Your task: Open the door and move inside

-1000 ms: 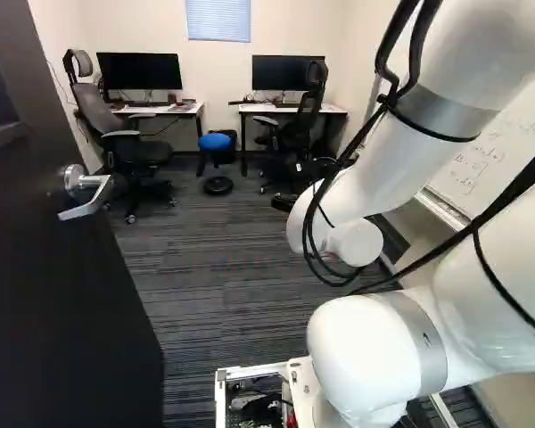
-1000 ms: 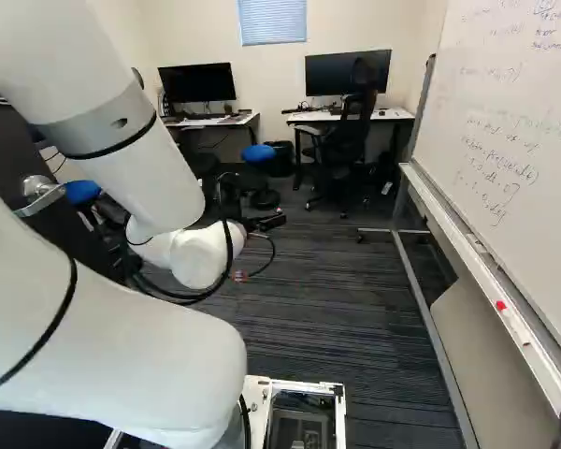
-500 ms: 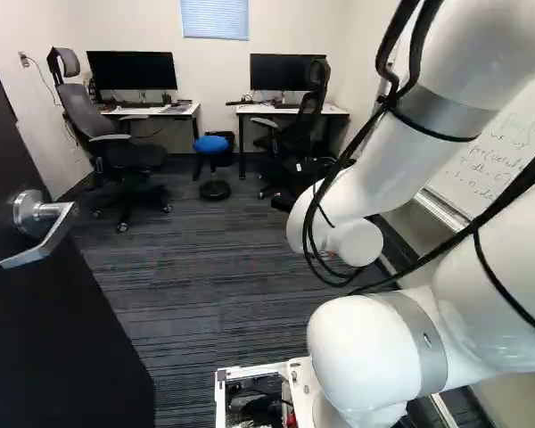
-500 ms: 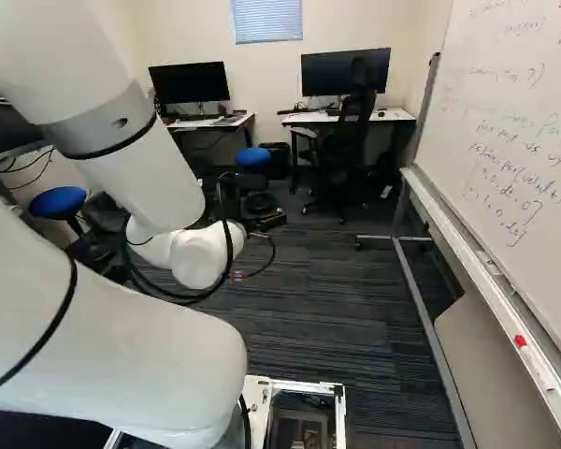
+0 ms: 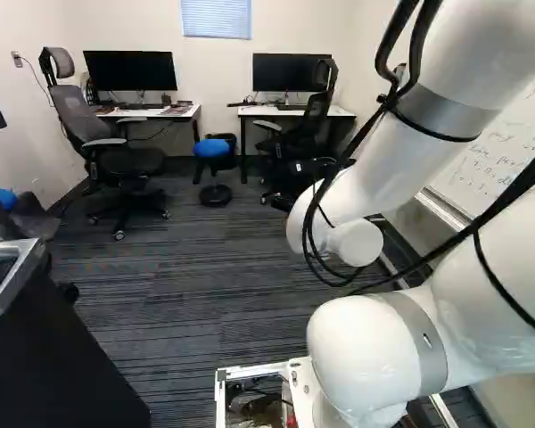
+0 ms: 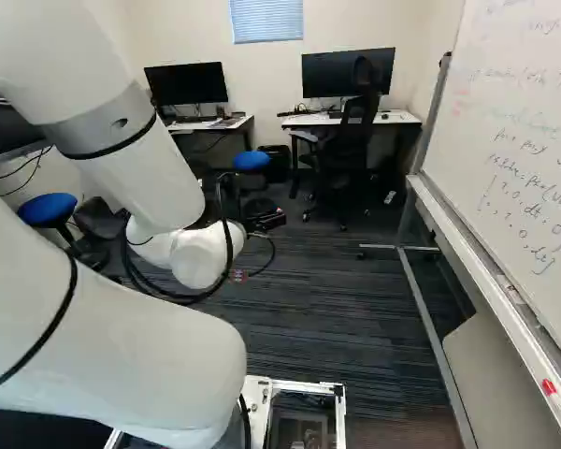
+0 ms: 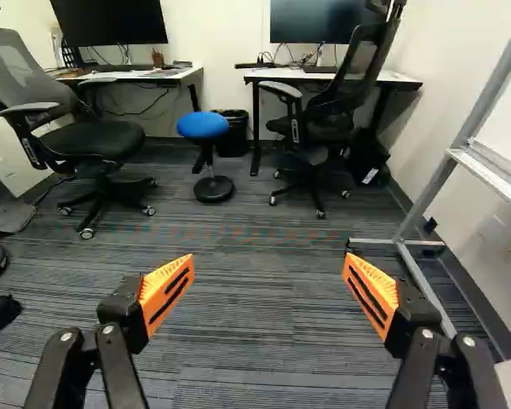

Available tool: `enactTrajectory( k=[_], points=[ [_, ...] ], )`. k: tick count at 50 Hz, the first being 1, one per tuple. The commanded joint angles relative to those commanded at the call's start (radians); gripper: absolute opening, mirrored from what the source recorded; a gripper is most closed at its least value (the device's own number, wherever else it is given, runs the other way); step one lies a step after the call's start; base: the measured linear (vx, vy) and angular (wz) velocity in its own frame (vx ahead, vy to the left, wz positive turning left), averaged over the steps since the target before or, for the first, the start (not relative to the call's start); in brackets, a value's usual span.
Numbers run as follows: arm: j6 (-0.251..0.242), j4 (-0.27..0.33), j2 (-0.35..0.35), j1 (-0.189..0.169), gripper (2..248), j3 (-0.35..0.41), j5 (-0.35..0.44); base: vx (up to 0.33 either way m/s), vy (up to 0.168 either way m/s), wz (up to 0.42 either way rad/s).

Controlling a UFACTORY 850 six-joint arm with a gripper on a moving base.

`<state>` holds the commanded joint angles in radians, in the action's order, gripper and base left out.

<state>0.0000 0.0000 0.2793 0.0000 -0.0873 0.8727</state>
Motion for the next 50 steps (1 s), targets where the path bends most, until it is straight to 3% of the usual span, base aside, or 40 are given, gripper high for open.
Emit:
enactTrajectory(
  k=[50],
  points=[
    [0.0,0.0,0.0,0.0,247,0.0,0.0,0.185,0.043,0.199]
  ],
)
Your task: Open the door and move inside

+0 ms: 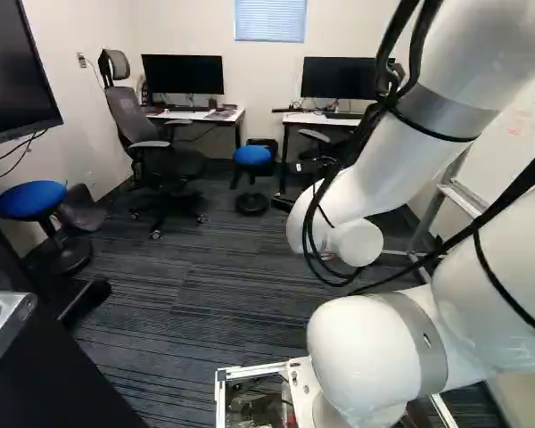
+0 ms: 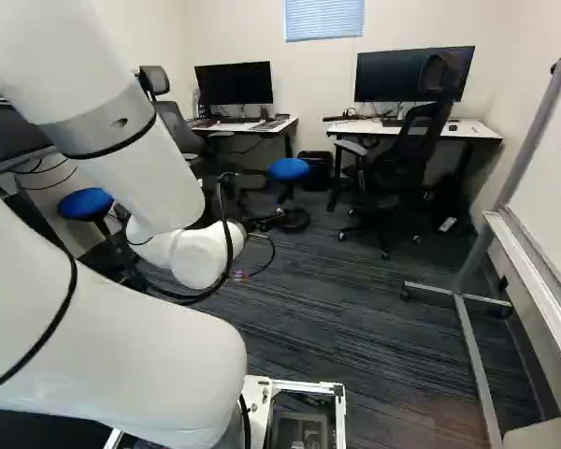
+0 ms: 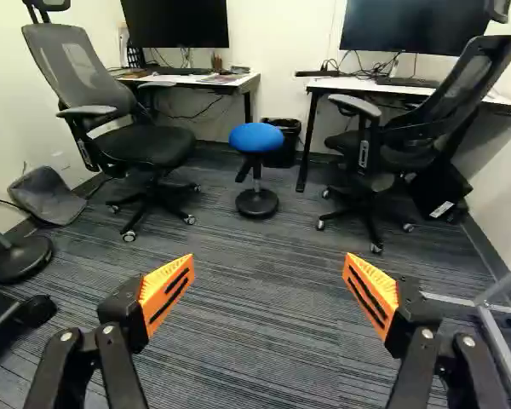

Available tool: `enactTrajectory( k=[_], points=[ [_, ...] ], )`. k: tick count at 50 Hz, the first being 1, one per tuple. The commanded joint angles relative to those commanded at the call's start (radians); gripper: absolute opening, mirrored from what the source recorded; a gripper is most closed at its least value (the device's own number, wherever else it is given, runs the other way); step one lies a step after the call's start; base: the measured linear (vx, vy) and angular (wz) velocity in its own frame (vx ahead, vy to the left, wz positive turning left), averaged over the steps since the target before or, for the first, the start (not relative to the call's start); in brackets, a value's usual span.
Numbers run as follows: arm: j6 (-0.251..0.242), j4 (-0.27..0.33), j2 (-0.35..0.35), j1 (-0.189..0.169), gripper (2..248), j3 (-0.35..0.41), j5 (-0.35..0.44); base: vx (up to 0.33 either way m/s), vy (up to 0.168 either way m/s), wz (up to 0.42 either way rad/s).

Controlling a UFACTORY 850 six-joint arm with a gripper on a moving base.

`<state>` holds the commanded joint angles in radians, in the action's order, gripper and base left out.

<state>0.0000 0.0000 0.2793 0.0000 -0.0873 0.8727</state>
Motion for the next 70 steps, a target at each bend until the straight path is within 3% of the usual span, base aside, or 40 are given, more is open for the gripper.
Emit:
enactTrajectory(
  k=[41,70],
  points=[
    [0.0,0.0,0.0,0.0,247,0.0,0.0,0.183,0.043,0.19],
    [0.0,0.0,0.0,0.0,247,0.0,0.0,0.153,0.007,0.009]
  ],
)
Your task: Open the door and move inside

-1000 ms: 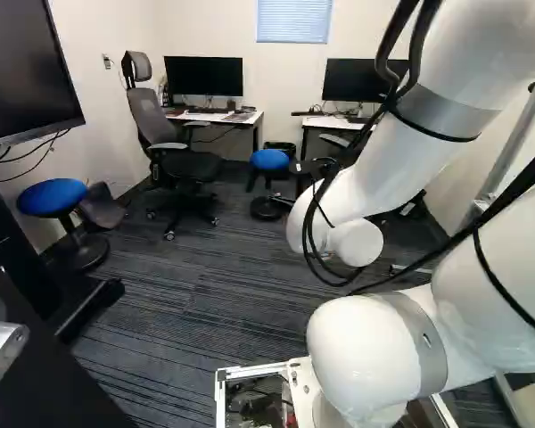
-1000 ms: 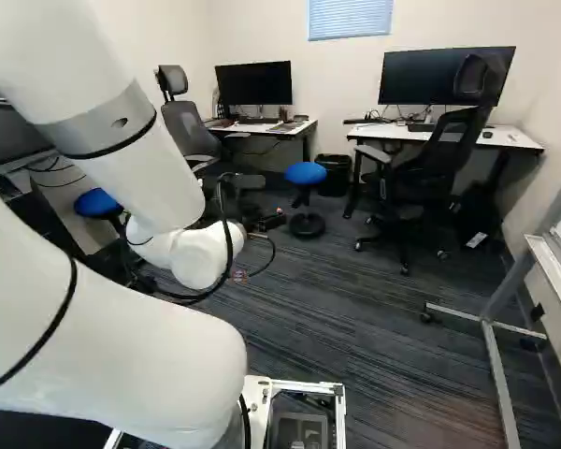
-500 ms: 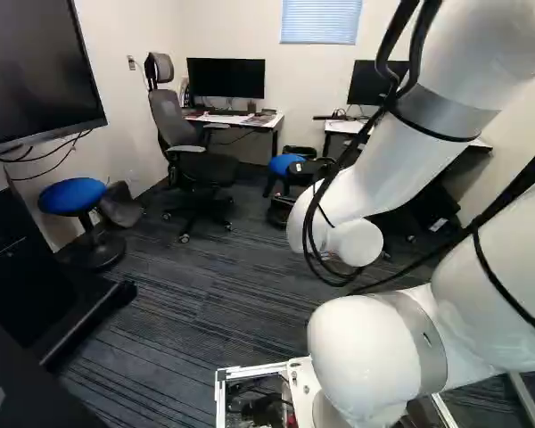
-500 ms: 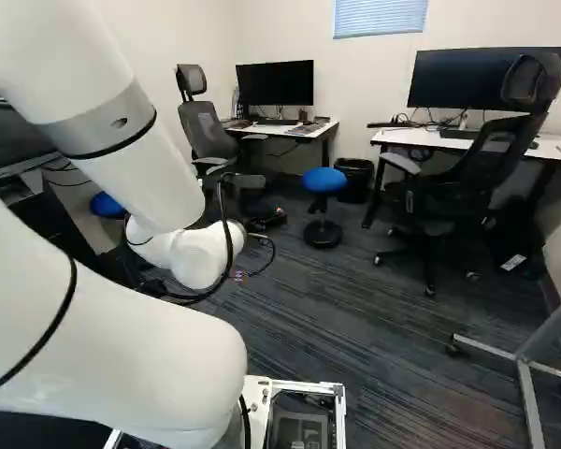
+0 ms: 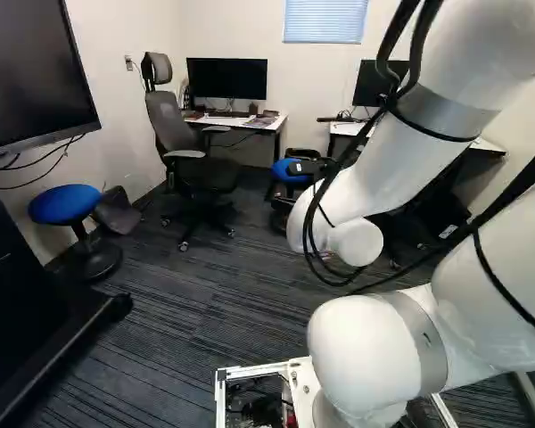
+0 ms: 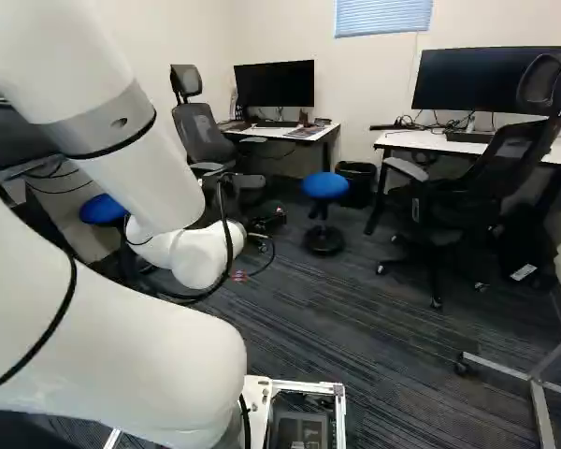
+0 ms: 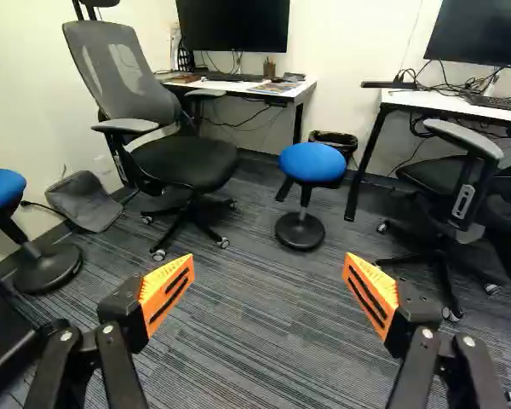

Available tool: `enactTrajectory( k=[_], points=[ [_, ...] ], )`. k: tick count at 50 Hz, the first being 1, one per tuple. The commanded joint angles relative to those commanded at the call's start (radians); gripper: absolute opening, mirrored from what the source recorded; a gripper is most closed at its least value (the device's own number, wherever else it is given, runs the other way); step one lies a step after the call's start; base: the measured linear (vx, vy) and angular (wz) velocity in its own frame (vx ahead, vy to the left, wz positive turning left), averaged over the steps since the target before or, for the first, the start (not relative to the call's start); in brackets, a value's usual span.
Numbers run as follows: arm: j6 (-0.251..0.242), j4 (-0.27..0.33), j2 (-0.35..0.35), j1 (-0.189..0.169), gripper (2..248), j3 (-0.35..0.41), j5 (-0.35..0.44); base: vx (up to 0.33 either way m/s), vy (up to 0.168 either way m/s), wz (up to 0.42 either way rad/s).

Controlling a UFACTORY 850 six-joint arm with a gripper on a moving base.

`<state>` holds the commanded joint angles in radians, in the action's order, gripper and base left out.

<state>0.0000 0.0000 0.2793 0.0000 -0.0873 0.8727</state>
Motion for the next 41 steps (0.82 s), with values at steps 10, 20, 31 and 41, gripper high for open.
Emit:
enactTrajectory(
  k=[10,20,31,41],
  points=[
    [0.0,0.0,0.0,0.0,247,0.0,0.0,-0.017,0.0,0.001],
    [0.0,0.0,0.0,0.0,247,0.0,0.0,0.0,0.0,0.0],
    [0.0,0.0,0.0,0.0,247,0.0,0.0,0.0,0.0,0.0],
    [0.0,0.0,0.0,0.0,247,0.0,0.0,0.0,0.0,0.0]
  ],
)
